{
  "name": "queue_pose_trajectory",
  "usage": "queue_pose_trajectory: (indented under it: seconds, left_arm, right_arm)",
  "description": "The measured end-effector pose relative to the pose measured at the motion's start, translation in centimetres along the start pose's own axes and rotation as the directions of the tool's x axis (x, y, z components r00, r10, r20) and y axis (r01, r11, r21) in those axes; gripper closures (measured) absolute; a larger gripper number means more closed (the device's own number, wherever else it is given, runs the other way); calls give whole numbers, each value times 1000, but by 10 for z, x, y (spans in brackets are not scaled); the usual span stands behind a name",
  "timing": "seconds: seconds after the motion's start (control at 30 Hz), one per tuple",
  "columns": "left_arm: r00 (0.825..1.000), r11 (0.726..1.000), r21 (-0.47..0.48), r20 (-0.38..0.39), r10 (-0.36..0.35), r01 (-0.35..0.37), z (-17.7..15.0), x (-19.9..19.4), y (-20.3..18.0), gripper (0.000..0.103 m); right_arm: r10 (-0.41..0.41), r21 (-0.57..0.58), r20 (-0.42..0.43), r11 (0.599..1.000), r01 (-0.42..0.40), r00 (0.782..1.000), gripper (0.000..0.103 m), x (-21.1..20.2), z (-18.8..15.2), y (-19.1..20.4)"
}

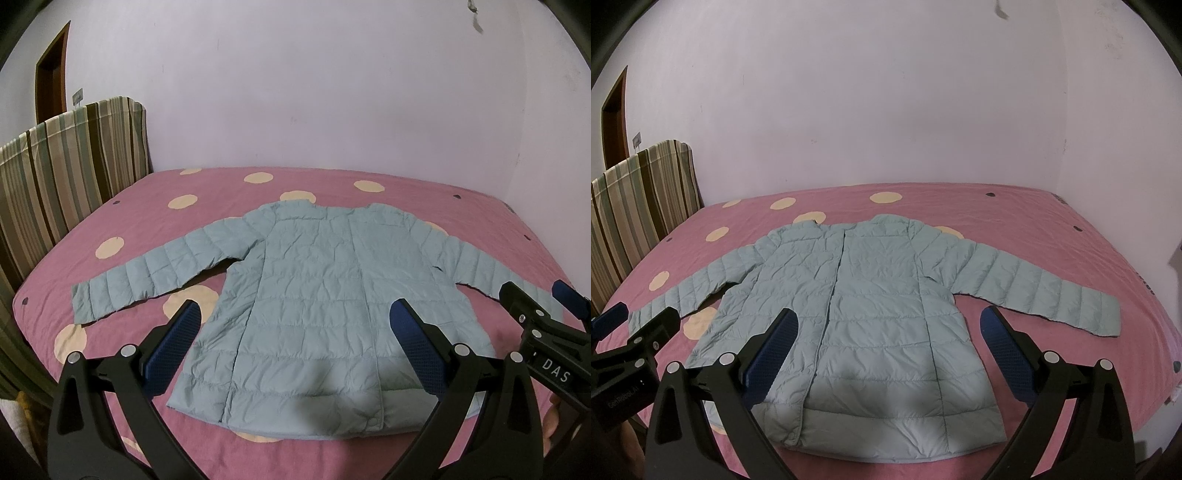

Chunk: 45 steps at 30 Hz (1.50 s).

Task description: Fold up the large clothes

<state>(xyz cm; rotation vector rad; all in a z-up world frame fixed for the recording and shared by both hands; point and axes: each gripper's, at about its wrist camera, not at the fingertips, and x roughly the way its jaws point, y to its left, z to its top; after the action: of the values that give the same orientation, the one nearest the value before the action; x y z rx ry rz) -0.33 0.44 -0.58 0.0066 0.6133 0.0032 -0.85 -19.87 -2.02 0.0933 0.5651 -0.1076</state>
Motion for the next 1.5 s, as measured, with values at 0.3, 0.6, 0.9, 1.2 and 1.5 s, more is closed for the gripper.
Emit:
queue_pose_trajectory:
  seconds: [0.3, 0.6, 0.9, 1.2, 1.5]
  left_arm:
    - [1000, 1000, -3, -8, 1, -1, -2, 2, 2, 2]
    - [1000, 1000, -4, -18, 2, -2, -2, 3, 3, 2]
    - [999, 1000, -6, -38, 2, -2, 1, 10, 2, 2]
    - [997, 1000, -12, -76, -5, 4, 1, 31, 2, 2]
    - [983, 998, -67, -182, 0, -13, -3, 88, 26, 2]
  right_arm:
    - [1, 0, -2, 1000, -1, 1000, 5, -1, 0, 0]
    - [4, -6, -8, 1000, -4, 1000, 5, 5, 2, 1]
    - [15, -6, -24, 1000, -15, 1000, 5, 15, -6, 1]
    - [29, 1, -72, 1000, -29, 997, 5, 32, -9, 3]
    - [83, 125, -127, 990, -67, 988, 5, 74, -12, -31]
